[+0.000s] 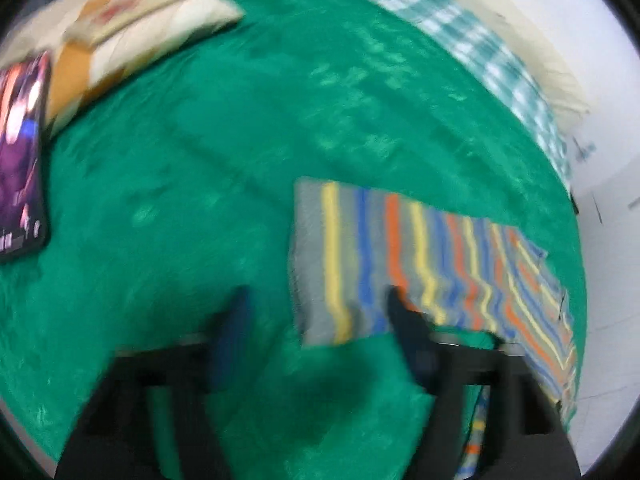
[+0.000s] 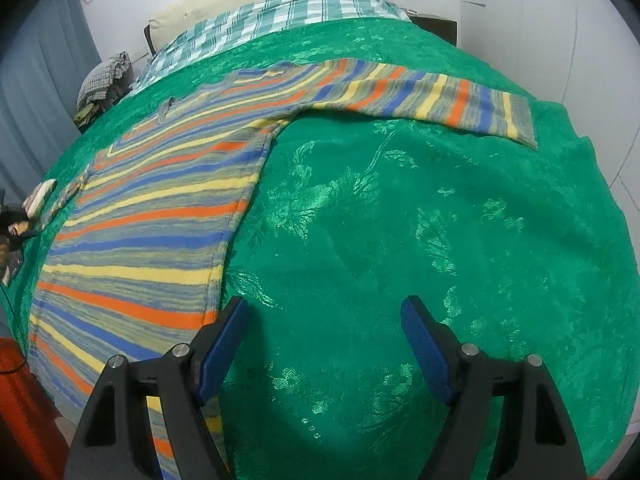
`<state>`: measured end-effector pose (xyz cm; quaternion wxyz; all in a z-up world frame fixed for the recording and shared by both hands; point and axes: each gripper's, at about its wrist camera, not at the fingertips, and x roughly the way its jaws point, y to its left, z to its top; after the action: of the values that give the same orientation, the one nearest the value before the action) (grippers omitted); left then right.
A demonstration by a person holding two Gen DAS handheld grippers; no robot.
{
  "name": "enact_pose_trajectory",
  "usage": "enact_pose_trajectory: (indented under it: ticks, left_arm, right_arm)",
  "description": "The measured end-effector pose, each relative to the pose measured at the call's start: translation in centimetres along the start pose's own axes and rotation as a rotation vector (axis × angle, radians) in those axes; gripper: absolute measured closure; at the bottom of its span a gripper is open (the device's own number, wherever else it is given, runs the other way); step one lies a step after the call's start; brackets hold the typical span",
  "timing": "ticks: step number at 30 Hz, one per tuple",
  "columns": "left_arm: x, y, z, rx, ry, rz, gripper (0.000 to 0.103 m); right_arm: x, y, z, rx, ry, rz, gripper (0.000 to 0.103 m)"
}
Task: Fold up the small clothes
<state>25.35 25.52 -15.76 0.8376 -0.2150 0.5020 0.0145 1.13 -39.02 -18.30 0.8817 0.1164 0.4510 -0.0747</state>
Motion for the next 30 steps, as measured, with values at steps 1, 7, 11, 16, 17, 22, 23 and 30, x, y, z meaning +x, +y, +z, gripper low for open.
enact_pose_trajectory:
  ticks: [1, 7, 11, 16, 17, 22, 23, 30]
  left_arm:
    - [0.4, -0.5, 0.9, 0.028, -0.02, 0.028, 0.016]
    - [6.0, -1.7, 3.8, 0.044, 0.061, 0.137, 0.075]
    - [4.1, -2.3, 3.8, 0.129, -0.045, 0.219, 0.1]
    - [5.1, 0.1, 3.6, 0.077, -0.028, 0.254, 0.1]
    - [5.2, -0.4, 3.3, 0.096, -0.036, 0.27, 0.099]
    - [3.6, -0.9, 2.4, 0.073, -0.063, 0.234, 0.052]
    - [2.1, -1.5, 1.2, 0.101, -0.1, 0.197, 0.03]
    - [-0.1, -4.7, -7.9, 0.345, -0.11, 0.043, 0.007]
  right_arm:
    - [0.1, 0.1, 0.0, -0.006, 0.003, -0.006, 0.024]
    - [0.4, 0.4, -0.1, -0.02, 0.005, -0.025, 0.024]
    - [0.7, 0.7, -0.1, -0.038, 0.013, -0.048, 0.023]
    - [1.0, 0.8, -0.1, -0.052, 0.016, -0.06, 0.021]
    - [1.1, 0.9, -0.1, -0.055, 0.016, -0.06, 0.02]
    - [1.2, 0.8, 0.0, -0.06, 0.015, -0.061, 0.019]
    - [1.1, 0.8, 0.0, -0.059, 0.013, -0.058, 0.019]
    - [1.6, 1.5, -0.2, -0.079, -0.001, -0.07, 0.005]
